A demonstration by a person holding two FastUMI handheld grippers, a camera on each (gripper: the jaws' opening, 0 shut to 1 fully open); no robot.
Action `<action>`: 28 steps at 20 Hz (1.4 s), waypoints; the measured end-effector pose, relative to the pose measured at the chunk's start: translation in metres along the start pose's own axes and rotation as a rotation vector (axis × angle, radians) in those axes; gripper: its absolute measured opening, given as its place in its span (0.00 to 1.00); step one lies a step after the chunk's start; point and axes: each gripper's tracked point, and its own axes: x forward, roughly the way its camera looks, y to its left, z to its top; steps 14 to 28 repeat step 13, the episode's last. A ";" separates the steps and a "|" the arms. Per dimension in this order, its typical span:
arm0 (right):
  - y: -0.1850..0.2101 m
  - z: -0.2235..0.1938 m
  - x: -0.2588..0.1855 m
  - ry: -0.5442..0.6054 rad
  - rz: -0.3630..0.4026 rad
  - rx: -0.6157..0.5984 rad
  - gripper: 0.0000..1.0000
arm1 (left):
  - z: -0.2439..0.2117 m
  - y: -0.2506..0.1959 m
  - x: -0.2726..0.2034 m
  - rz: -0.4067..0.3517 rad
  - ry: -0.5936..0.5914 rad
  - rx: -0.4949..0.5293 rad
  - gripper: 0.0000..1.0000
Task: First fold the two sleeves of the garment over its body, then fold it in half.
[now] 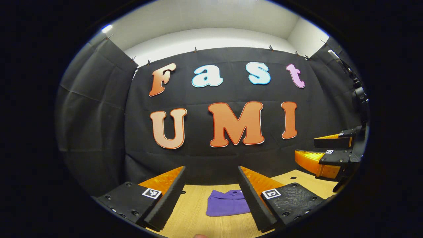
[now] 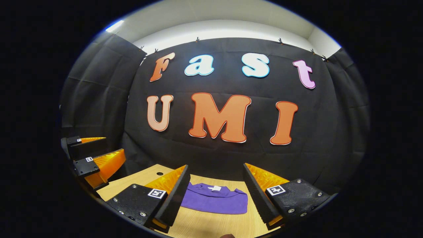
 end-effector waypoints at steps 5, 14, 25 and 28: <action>-0.006 0.003 -0.008 -0.020 -0.002 -0.012 0.94 | 0.003 0.002 -0.005 0.019 -0.006 -0.015 0.95; -0.029 -0.002 -0.021 -0.031 0.057 -0.042 0.95 | 0.011 -0.029 0.003 0.014 -0.053 -0.057 0.95; -0.029 -0.002 -0.021 -0.031 0.057 -0.042 0.95 | 0.011 -0.029 0.003 0.014 -0.053 -0.057 0.95; -0.029 -0.002 -0.021 -0.031 0.057 -0.042 0.95 | 0.011 -0.029 0.003 0.014 -0.053 -0.057 0.95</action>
